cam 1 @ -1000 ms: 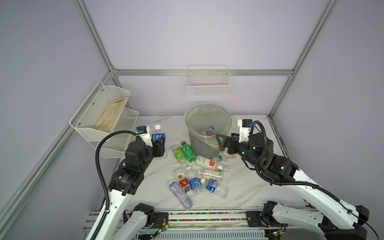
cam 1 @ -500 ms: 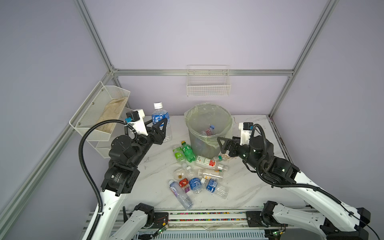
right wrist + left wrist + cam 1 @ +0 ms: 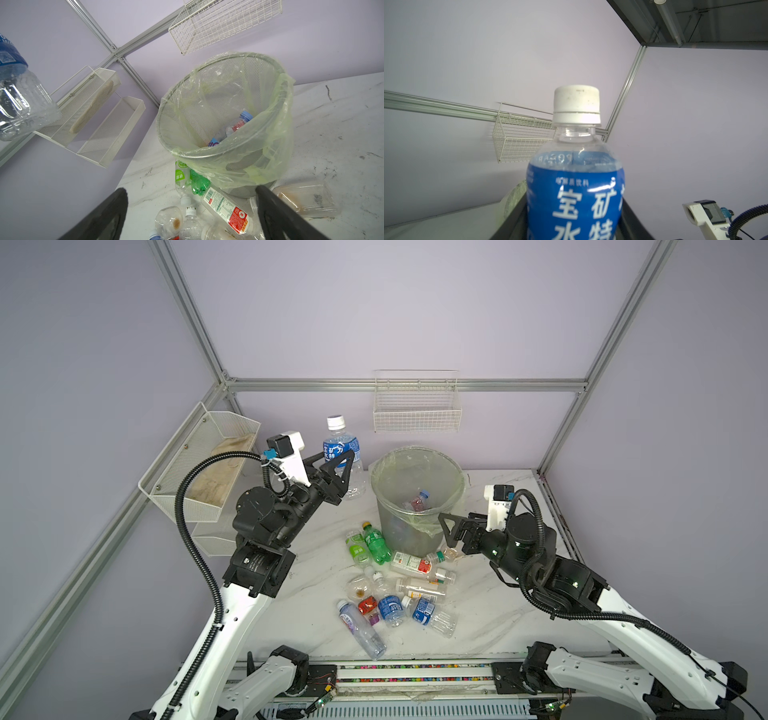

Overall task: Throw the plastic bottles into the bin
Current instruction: 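Raise the blue-label bottle with the left gripper and carry it over the bin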

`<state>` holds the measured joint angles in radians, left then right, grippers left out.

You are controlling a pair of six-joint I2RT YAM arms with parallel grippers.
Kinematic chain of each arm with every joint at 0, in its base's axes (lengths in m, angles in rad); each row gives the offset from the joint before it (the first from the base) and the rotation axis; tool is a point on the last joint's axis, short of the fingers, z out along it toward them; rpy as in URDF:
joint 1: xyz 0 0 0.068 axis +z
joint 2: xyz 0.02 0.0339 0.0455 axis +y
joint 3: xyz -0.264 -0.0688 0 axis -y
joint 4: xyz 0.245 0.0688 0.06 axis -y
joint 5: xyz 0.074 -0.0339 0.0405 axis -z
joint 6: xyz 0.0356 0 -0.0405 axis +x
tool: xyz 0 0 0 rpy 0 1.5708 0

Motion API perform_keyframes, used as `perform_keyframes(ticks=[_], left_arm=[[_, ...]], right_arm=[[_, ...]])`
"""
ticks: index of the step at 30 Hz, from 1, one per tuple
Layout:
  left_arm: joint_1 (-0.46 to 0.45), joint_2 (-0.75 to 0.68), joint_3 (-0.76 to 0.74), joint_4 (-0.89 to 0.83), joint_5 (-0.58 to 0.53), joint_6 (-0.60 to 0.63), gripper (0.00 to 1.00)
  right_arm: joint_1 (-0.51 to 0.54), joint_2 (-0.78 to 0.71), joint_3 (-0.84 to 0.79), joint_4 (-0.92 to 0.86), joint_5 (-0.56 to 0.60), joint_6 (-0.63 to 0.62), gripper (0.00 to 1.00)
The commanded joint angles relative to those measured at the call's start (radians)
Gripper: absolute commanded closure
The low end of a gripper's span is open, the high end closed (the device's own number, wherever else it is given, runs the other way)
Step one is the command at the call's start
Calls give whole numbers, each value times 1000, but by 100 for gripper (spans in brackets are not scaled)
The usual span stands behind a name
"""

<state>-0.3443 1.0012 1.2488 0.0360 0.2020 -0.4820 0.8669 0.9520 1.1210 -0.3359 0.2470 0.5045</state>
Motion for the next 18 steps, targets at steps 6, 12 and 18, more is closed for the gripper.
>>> perform_keyframes(ticks=[6, 12, 18], left_arm=[[-123, 104, 166, 135, -15, 61, 85], [-223, 184, 202, 158, -60, 136, 85], [-282, 272, 241, 166, -79, 187, 85]], right_arm=[[-1, -8, -8, -47, 32, 5, 2], [0, -27, -10, -65, 44, -2, 2], [-1, -42, -16, -75, 57, -9, 2]])
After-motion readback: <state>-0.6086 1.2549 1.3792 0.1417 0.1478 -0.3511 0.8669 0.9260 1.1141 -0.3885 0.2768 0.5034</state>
